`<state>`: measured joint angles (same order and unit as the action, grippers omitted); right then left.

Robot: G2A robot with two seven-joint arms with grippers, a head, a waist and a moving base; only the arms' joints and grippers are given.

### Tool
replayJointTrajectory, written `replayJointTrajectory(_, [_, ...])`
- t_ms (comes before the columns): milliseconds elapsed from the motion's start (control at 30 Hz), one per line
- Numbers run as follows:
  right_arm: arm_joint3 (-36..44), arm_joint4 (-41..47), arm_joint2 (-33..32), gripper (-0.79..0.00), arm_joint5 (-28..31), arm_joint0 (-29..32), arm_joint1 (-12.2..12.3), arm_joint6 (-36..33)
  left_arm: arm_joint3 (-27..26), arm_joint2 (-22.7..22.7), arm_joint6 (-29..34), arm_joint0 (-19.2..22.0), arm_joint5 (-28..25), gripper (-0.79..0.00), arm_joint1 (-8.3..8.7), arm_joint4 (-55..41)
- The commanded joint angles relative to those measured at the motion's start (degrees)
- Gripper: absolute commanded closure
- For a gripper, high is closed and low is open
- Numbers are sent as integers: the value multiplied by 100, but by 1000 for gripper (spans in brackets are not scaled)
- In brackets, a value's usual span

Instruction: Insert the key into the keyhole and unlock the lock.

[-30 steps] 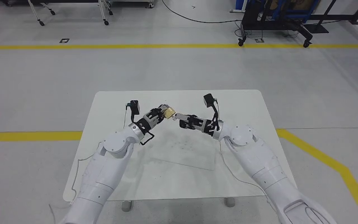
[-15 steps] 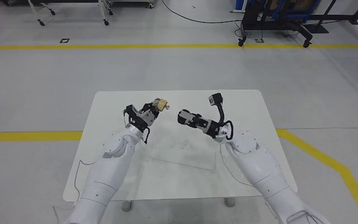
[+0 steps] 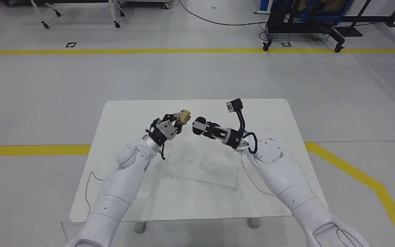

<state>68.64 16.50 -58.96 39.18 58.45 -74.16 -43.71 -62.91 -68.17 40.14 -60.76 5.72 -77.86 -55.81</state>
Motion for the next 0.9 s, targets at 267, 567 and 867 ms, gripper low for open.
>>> replayJointTrajectory(267, [-276,135,138,0,-66,-194,-56,-68,-133,21,286,-45,244,0,18,71])
replayJointTrajectory(567, [-473,178,205,0,-91,-276,-93,-61,-264,-3,340,-83,303,0,34,145])
replayJointTrajectory(867, [-336,280,15,-40,65,-132,-39,-143,-465,-45,102,-161,-345,0,68,753])
